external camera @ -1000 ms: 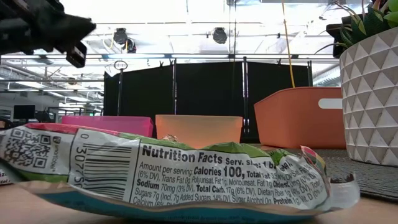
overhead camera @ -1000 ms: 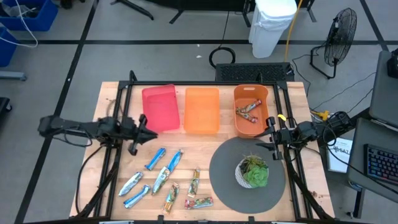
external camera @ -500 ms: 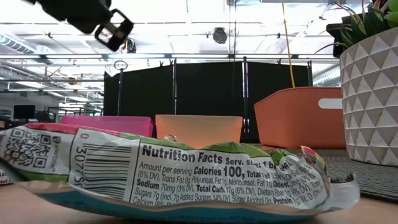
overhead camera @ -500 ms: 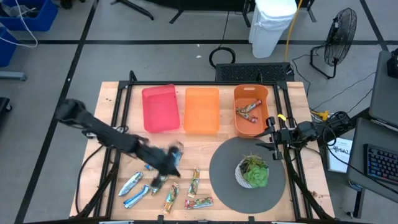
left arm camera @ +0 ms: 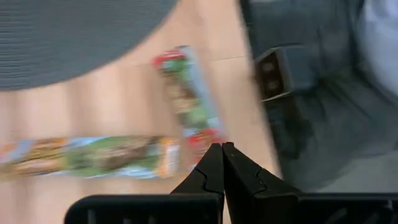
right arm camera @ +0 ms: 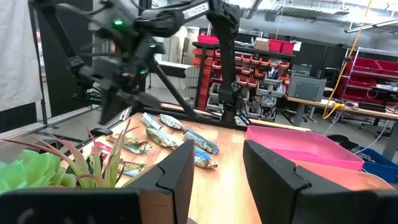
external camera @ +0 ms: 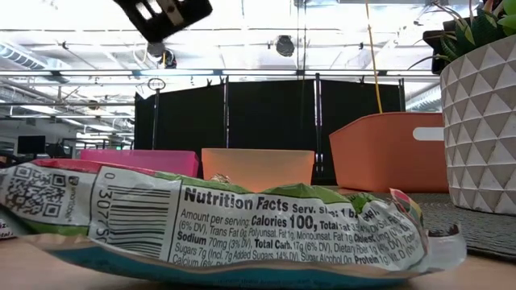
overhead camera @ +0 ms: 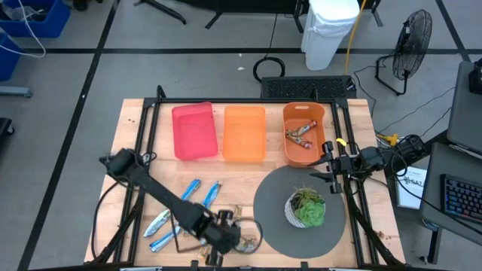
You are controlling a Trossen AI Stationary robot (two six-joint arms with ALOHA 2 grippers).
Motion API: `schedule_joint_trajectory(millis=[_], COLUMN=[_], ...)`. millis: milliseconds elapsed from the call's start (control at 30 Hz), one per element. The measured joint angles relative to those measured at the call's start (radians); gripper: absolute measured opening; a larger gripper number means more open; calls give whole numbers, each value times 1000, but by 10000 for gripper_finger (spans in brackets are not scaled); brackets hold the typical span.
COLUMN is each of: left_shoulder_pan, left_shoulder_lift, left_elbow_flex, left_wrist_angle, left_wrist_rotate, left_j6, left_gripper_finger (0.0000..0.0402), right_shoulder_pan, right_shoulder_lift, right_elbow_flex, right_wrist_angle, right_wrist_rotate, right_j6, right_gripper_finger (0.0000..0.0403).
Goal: Pick and place Granola Bars by type
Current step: Put the red granola bar into the right orange bin
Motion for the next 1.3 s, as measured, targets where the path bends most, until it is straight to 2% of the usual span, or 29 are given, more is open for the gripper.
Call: schedule_joint_trajectory(millis=[200, 333, 467, 633, 800, 1300], left_shoulder_pan=[-30, -32, -36, -46, -56, -68], left_shoulder_lift=[103, 150, 180, 175, 177, 177], left_elbow_flex=[80, 79, 79, 79, 79, 79], left_wrist_angle=[-15, -69, -159, -155, -158, -175], left_wrist_rotate=[86, 75, 23, -13, -22, -198], left_j6=[-174, -251, -297, -284, -274, -161], left_gripper_finger=[6, 33, 68, 108, 130, 136], right_shoulder_pan=[0, 0, 0, 0, 0, 0], right_shoulder_lift=[0, 0, 0, 0, 0, 0], right_elbow_flex=[0, 0, 0, 0, 0, 0], right_wrist_angle=[0, 0, 0, 0, 0, 0], right_wrist_rotate=[0, 0, 0, 0, 0, 0], right_j6=[0, 0, 0, 0, 0, 0], right_gripper_finger=[130, 130, 130, 130, 130, 130])
